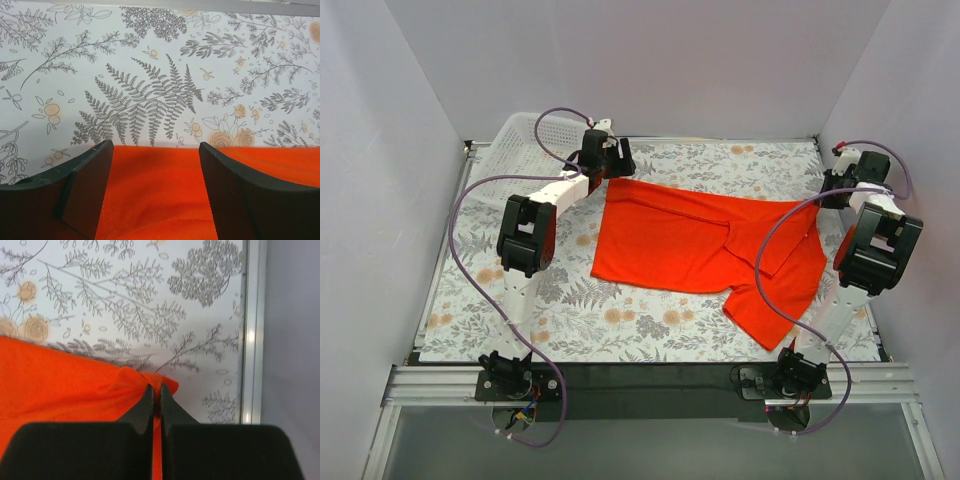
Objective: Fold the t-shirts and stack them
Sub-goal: Fold the tshirt
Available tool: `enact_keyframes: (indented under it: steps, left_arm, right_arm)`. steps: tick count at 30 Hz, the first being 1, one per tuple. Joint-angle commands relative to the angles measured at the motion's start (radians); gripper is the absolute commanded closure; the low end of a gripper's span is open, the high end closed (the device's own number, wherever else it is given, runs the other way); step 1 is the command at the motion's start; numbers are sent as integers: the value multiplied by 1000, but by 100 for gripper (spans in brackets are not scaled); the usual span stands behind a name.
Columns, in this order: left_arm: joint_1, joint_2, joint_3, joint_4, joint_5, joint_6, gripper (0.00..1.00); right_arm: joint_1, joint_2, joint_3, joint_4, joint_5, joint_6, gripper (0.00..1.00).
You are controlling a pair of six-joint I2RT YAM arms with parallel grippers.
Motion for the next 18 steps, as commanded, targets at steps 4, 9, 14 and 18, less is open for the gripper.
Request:
enact_keyframes:
  steps: [4, 9, 14, 18]
  left_arm:
    - [7, -26, 28, 30, 34, 36, 35]
    - [7, -45, 11, 80, 85, 84, 36]
    - [7, -52, -19, 114, 117, 119, 35]
    - [7, -42, -27, 131, 120, 121, 35]
  right_arm:
    - [32, 85, 176, -7, 104, -51, 99]
    - [50, 163, 337, -41, 141, -93, 96]
    - [83, 269, 486, -65, 194, -119, 94]
    - [116, 338, 602, -81, 231, -139, 88]
